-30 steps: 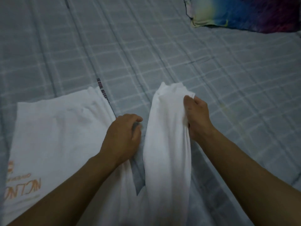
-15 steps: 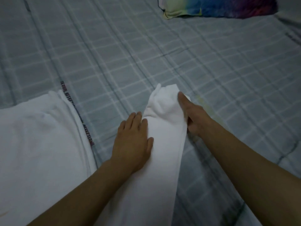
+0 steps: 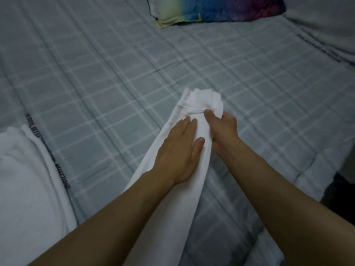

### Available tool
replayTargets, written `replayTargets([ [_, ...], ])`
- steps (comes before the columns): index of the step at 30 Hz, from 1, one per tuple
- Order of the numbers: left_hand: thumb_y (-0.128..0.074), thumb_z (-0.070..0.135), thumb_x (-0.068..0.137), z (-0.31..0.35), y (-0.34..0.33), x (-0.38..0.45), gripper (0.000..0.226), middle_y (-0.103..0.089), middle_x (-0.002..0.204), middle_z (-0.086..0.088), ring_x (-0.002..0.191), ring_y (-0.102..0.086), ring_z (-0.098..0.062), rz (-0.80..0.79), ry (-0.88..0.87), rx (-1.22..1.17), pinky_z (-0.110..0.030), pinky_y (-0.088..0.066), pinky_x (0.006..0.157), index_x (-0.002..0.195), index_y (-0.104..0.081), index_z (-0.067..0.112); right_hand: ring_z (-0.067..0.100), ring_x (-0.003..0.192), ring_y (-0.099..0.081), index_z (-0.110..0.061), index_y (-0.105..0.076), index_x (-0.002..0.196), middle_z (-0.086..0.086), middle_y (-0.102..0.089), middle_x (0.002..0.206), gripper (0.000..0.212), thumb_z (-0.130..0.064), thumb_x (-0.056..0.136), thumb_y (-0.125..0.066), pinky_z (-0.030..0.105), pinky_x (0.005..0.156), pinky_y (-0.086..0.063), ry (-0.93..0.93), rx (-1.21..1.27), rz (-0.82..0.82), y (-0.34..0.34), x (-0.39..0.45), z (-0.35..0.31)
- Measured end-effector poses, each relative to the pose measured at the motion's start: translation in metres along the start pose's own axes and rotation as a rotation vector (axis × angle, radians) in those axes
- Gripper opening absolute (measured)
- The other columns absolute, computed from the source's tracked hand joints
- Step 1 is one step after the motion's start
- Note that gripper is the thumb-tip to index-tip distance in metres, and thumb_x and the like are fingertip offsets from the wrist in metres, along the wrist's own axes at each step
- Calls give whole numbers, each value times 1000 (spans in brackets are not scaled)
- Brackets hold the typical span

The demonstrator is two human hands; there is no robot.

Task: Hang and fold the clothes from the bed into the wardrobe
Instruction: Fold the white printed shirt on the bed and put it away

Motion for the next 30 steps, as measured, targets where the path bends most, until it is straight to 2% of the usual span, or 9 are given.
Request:
replayTargets([
  [4,-26,40,106,-7,-35,4,57,-17,165,-7,152,-12,-19,-133,126,44,-33,-7,124,156,-22,13,31,95,-71,1,-67,113,18,-72,106,24,-12,93,-64,50,92,-55,-184,-60,-32,19,-4,39],
  [10,-27,42,106,-3,-40,6,53,-33,159,-1,147,-28,-14,-46,191,-188,-23,-13,118,152,-36,16,33,86,-72,2,-70,89,19,-74,88,10,-1,81,-68,55,77,-58,-94,-287,-66,26,-16,40],
  [12,-27,41,107,4,-37,6,51,-41,156,0,143,-35,-13,-20,219,-333,-29,-19,122,149,-41,17,26,79,-72,-4,-70,80,9,-74,80,9,1,83,-63,48,71,-59,16,-313,-59,26,-21,33],
  [14,-28,39,107,10,-28,4,48,-44,153,2,141,-38,-10,37,224,-436,-30,-24,121,148,-44,20,2,53,-57,-19,-54,57,-16,-60,55,36,2,86,-60,29,52,-45,194,-323,-90,22,-32,20],
  [16,-29,38,107,12,-14,0,44,-51,148,5,137,-43,-7,101,239,-544,-28,-27,119,145,-49,24,-2,47,-42,-27,-40,54,-21,-46,47,48,4,87,-58,18,54,-33,348,-371,-130,14,-49,8],
  [20,-33,42,106,18,31,-21,39,-68,123,9,115,-62,-4,194,205,-808,-41,-47,106,129,-63,30,0,75,-64,-26,-69,95,-16,-69,81,23,-12,96,-50,23,69,-48,526,-398,-203,-9,-94,-20],
  [23,-29,47,105,19,78,-45,47,-70,120,4,112,-65,-8,219,147,-980,-39,-53,95,129,-63,25,8,103,-66,-28,-56,135,-6,-71,112,42,-20,97,-41,37,92,-54,524,-343,-367,-48,-132,-42],
  [26,-26,55,103,14,122,-64,59,-71,112,2,104,-65,-11,231,168,-1179,-36,-52,81,135,-59,18,12,115,-61,-26,-43,147,-1,-64,128,57,-31,90,-38,41,102,-49,499,-296,-514,-88,-166,-67],
  [30,-19,54,104,-2,192,-103,71,-56,138,-20,124,-57,-24,253,42,-1479,-40,-41,110,141,-50,1,12,140,-36,-19,-32,152,3,-38,154,56,-28,97,-33,34,117,-29,652,-366,-624,-146,-227,-97],
])
Point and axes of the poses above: each hand's wrist, its own x-axis towards the middle knuckle, its own y-axis out of the back of the hand, z = x × y, the point moved 4 cm from there along x, towards the middle knuckle
